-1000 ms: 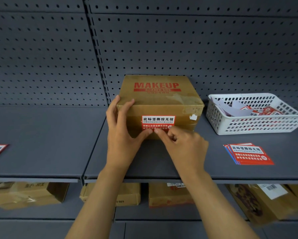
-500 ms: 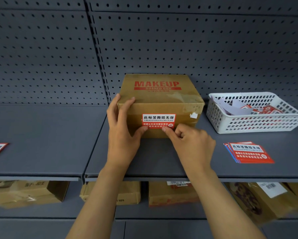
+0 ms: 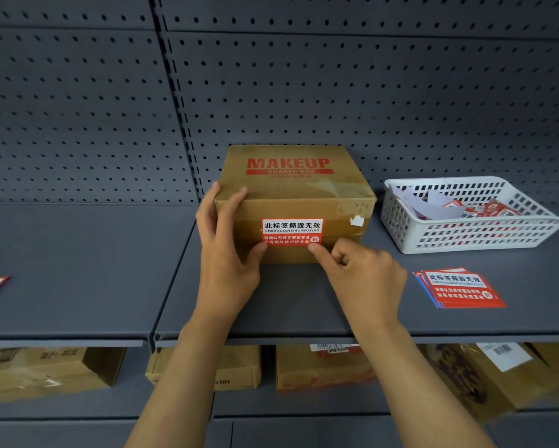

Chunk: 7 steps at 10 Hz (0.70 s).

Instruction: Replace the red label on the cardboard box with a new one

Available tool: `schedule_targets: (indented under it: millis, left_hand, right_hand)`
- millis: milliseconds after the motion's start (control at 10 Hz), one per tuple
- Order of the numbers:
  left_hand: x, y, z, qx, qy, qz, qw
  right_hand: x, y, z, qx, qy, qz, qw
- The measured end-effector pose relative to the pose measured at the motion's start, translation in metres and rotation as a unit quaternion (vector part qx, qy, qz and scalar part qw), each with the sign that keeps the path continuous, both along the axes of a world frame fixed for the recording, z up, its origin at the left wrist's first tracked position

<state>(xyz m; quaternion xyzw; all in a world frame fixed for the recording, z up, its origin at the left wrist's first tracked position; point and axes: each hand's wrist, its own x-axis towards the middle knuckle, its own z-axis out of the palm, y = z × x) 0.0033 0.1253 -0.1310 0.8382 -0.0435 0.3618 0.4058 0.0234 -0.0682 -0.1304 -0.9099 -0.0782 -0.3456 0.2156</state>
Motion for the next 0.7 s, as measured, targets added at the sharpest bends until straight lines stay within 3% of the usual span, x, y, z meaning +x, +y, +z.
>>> schedule_targets:
  millis: [400, 600, 700]
  left_hand:
    - [-0.01, -0.005, 0.007, -0.04, 0.004, -0.02, 0.999]
    - [-0.025, -0.01, 0.014, -0.141, -0.024, 0.077, 0.987]
    - [-0.03, -0.002, 0.027, -0.162, 0.057, 0.108, 0.979]
  right_hand:
    - [-0.009, -0.012, -0.007, -0.02, 0.012, 0.018, 1.0]
    - [-0.022, -0.038, 0.005, 0.012, 0.036, 0.032, 0.999]
    - [-0.022, -0.057, 0.029, 0.034, 0.031, 0.071, 0.996]
